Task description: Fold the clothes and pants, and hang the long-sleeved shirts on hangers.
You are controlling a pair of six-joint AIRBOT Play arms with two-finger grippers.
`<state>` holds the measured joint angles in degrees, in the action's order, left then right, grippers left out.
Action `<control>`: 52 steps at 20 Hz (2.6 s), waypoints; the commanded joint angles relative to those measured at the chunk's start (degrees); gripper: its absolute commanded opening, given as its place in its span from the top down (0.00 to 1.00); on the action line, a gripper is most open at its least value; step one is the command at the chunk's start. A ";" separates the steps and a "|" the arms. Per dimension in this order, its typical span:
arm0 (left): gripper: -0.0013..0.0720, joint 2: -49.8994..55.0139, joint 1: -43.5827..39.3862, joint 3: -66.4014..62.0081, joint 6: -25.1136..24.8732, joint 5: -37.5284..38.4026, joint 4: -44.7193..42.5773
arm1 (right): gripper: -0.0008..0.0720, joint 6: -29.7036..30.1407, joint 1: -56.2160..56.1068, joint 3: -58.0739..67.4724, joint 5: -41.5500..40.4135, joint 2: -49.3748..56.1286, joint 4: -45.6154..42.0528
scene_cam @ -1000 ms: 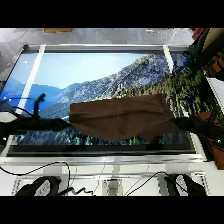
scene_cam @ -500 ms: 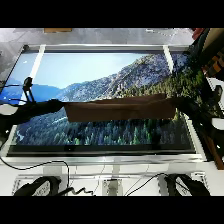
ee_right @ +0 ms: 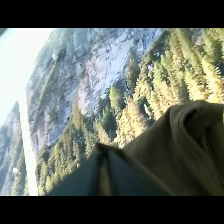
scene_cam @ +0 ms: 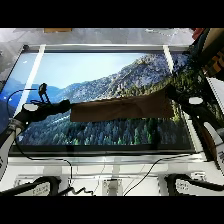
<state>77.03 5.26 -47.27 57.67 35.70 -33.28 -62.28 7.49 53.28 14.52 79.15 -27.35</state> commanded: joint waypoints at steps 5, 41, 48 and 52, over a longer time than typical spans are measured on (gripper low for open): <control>0.03 1.46 2.10 -0.24 -0.02 -0.70 0.33 | 0.05 0.33 -0.33 2.54 6.23 3.76 -9.03; 0.97 -11.04 5.95 -20.31 3.87 38.93 -16.44 | 0.97 -18.32 -38.36 18.12 17.55 13.86 -18.01; 0.97 -19.69 6.34 -20.31 2.19 32.68 -16.55 | 0.97 -25.00 -55.28 34.67 18.47 28.92 -17.99; 0.97 -19.58 6.54 -20.24 1.95 30.01 -17.07 | 0.97 -25.33 -55.06 39.43 19.82 30.01 -22.86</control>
<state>58.08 11.70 -67.51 60.05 68.01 -50.09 -86.19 -46.52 88.84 33.32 107.42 -46.68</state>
